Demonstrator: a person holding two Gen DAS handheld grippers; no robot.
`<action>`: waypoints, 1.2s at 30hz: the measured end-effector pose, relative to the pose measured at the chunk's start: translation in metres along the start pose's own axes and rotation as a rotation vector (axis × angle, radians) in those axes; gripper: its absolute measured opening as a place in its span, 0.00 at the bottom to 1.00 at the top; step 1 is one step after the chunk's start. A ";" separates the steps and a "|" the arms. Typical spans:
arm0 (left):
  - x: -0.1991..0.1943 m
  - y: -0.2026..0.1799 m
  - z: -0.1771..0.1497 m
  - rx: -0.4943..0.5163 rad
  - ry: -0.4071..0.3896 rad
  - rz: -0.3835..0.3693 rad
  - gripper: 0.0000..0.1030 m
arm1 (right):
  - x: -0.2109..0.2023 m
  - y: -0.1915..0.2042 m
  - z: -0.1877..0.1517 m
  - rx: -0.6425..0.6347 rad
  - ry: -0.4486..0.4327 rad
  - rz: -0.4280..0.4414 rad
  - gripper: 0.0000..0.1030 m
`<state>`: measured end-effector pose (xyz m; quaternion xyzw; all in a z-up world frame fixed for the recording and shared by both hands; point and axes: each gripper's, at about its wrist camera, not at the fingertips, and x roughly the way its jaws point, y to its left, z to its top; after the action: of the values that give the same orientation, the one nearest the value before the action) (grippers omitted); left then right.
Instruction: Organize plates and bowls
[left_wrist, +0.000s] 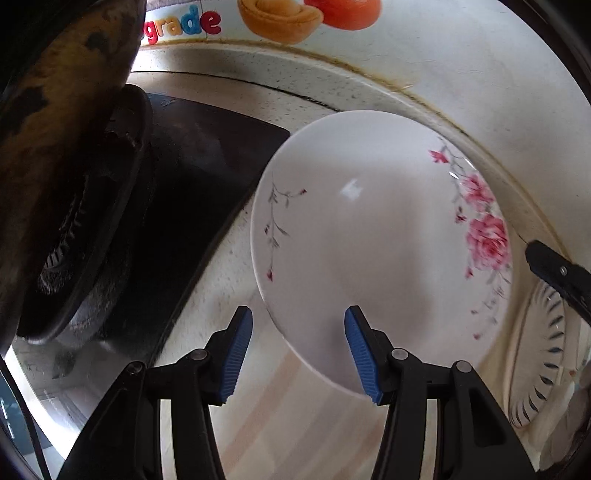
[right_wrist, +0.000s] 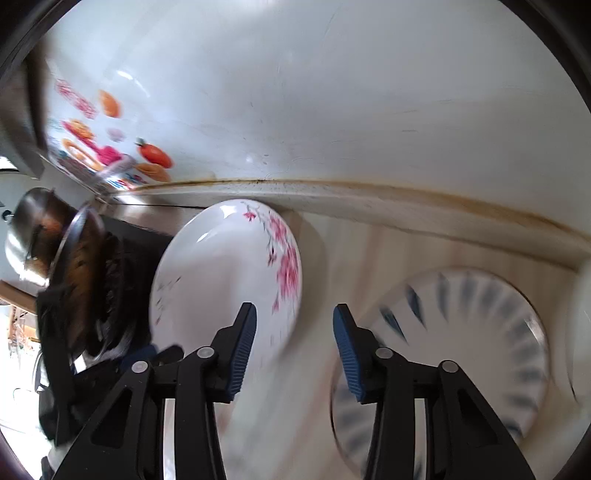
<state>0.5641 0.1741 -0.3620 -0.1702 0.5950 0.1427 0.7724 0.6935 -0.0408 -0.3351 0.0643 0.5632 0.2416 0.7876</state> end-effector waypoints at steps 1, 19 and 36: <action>0.003 0.002 0.002 -0.003 0.000 0.001 0.48 | 0.015 0.001 0.010 -0.006 0.007 -0.016 0.32; 0.002 0.009 0.006 0.054 -0.068 -0.052 0.38 | 0.090 0.002 0.047 0.047 -0.002 0.030 0.18; -0.046 0.006 -0.028 0.129 -0.109 -0.119 0.38 | 0.021 -0.014 -0.002 0.083 -0.060 0.053 0.17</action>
<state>0.5259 0.1667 -0.3244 -0.1470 0.5490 0.0670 0.8200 0.7011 -0.0437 -0.3585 0.1189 0.5470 0.2371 0.7940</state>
